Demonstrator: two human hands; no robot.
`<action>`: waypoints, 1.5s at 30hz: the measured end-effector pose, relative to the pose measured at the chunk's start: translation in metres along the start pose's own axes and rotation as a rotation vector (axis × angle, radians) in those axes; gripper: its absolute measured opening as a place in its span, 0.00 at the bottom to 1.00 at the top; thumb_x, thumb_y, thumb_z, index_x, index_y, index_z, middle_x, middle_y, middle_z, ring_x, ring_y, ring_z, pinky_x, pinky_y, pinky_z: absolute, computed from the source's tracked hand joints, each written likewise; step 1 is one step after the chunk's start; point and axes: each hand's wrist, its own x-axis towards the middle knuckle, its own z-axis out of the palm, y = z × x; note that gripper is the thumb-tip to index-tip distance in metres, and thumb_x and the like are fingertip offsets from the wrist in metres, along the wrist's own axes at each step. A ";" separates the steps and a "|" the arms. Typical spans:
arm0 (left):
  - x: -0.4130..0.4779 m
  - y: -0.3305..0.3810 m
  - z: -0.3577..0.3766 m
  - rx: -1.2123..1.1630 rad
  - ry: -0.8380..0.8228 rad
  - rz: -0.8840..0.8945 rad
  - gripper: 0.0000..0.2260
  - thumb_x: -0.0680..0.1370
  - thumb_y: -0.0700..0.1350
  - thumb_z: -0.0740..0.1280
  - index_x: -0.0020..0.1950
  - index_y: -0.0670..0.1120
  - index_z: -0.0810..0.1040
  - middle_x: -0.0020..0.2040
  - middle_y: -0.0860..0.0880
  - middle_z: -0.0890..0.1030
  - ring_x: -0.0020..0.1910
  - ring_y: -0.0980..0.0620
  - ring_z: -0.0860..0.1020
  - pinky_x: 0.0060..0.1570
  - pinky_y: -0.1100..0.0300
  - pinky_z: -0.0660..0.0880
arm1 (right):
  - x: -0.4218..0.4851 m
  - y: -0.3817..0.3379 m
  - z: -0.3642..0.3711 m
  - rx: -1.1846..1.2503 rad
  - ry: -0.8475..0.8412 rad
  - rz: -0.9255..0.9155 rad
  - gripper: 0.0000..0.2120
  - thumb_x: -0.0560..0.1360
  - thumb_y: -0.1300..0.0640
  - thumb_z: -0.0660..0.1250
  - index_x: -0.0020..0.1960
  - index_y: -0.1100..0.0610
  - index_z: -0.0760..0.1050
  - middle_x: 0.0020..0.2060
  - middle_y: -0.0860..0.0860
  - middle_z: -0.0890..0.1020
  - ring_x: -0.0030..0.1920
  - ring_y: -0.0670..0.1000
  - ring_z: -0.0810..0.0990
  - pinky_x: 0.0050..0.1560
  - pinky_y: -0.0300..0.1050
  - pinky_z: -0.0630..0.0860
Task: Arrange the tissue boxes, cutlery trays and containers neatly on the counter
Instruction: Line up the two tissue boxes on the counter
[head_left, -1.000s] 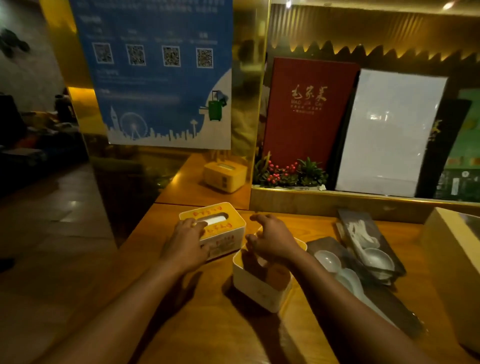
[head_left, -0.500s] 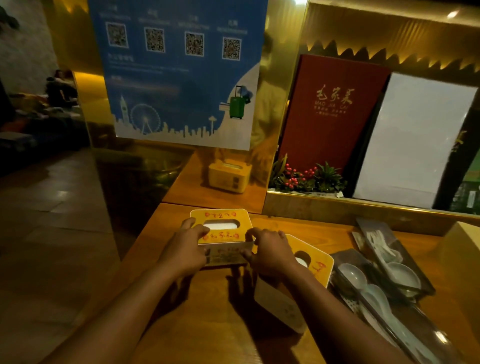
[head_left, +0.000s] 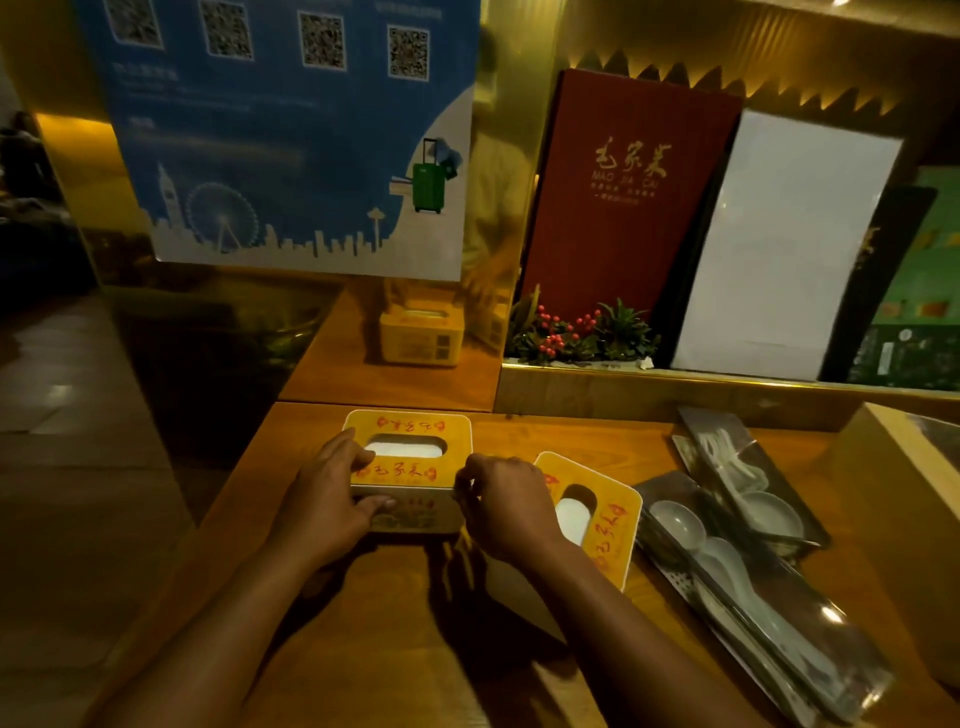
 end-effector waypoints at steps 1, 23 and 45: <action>0.000 0.000 -0.001 0.004 0.000 -0.001 0.25 0.68 0.47 0.80 0.63 0.47 0.76 0.77 0.46 0.67 0.73 0.44 0.67 0.65 0.50 0.70 | 0.000 -0.001 0.000 -0.001 0.001 0.000 0.08 0.75 0.51 0.68 0.54 0.48 0.80 0.46 0.49 0.85 0.46 0.52 0.80 0.50 0.53 0.78; -0.091 0.143 0.046 0.125 -0.209 0.549 0.28 0.74 0.71 0.59 0.67 0.57 0.73 0.67 0.57 0.71 0.65 0.56 0.66 0.63 0.60 0.65 | -0.055 0.115 -0.112 -0.104 -0.551 0.128 0.39 0.69 0.57 0.74 0.74 0.37 0.63 0.78 0.50 0.56 0.72 0.61 0.66 0.61 0.56 0.76; -0.051 0.144 0.067 0.352 -0.350 0.325 0.33 0.83 0.56 0.58 0.81 0.46 0.47 0.82 0.47 0.45 0.80 0.47 0.41 0.70 0.51 0.30 | -0.102 0.099 -0.060 -0.024 0.158 0.387 0.29 0.62 0.27 0.70 0.51 0.47 0.76 0.47 0.42 0.71 0.42 0.44 0.72 0.41 0.40 0.77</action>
